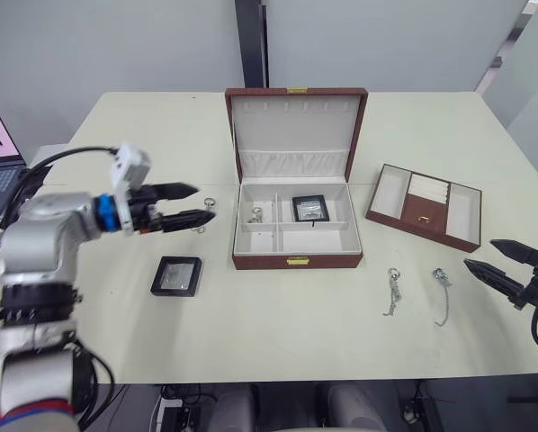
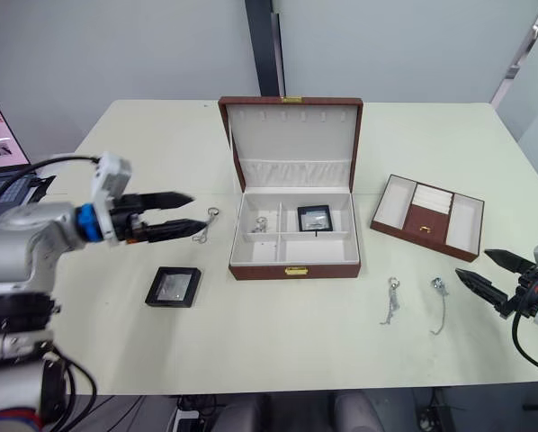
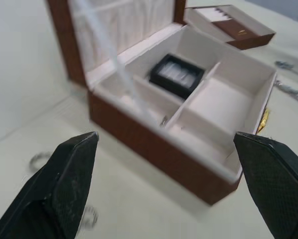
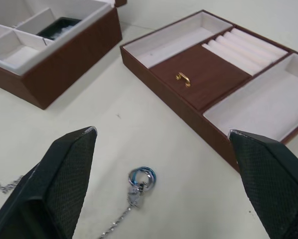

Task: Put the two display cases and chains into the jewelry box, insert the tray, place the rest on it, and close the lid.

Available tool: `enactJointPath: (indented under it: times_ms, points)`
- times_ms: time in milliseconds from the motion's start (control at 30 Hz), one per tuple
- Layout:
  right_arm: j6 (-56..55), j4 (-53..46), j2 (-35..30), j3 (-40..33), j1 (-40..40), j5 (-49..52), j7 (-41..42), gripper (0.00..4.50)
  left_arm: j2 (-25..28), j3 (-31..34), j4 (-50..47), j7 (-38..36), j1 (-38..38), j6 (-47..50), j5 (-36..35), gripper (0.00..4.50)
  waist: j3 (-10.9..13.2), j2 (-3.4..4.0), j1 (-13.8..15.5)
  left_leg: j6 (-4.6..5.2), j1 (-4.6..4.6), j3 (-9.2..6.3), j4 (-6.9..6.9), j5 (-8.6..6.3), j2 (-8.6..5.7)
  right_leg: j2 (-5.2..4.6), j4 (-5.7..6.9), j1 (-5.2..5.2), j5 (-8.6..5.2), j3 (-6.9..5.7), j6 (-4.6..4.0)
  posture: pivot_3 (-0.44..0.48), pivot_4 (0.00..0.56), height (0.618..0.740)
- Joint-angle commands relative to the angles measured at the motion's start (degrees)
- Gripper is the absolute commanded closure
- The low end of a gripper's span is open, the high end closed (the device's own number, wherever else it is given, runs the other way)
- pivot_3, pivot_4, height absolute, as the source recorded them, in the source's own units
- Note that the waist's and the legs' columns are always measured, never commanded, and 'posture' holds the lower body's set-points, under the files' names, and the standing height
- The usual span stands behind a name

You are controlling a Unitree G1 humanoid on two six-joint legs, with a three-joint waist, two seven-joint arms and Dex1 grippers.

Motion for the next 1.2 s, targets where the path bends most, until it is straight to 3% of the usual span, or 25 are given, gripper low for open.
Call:
enactJointPath:
  times_ms: [33,200,433,667,1200]
  points:
    - [-5.2,5.0,-0.6,1.8,-2.8,-4.1,0.9,0.00,1.5,7.3,-5.8,5.7,6.8,-0.8,-1.2,0.02,0.0,0.00,0.1,0.00,0.00,0.02,0.01,0.00,0.01,-0.02,-0.02,0.00,0.00,0.01,0.00,0.000,0.150,0.740]
    - [-5.9,9.1,-0.5,3.4,-5.8,-4.9,2.4,0.00,1.1,14.8,-8.0,12.7,17.3,-4.7,-0.5,0.02,0.0,-0.01,0.6,0.00,-0.03,-0.01,-0.01,0.00,-0.01,-0.07,-0.05,0.00,0.00,-0.03,0.00,0.000,0.150,0.740]
    - [-6.0,10.9,-0.3,5.7,-8.8,-5.7,3.5,0.00,0.9,20.0,-7.9,17.2,29.2,-8.0,-0.1,0.02,0.0,0.00,0.4,0.00,0.00,-0.01,-0.03,0.00,0.02,-0.10,-0.07,0.01,0.00,-0.02,0.00,0.000,0.150,0.740]
    - [-7.1,12.8,-1.1,6.9,-9.6,-7.4,4.5,0.00,1.4,21.2,-7.5,18.6,33.2,-8.7,-0.4,0.02,0.0,-0.01,0.5,0.00,-0.01,0.00,-0.04,-0.01,-0.01,-0.12,-0.08,0.02,0.00,-0.03,0.00,0.000,0.150,0.740]
    - [-7.3,13.7,-1.8,6.3,-9.1,-8.8,6.0,0.00,2.3,20.3,-7.5,19.2,33.9,-9.0,-1.3,0.02,0.0,-0.01,0.4,0.00,0.01,0.02,-0.06,-0.01,0.00,-0.11,-0.08,0.01,0.00,-0.03,0.00,0.000,0.150,0.740]
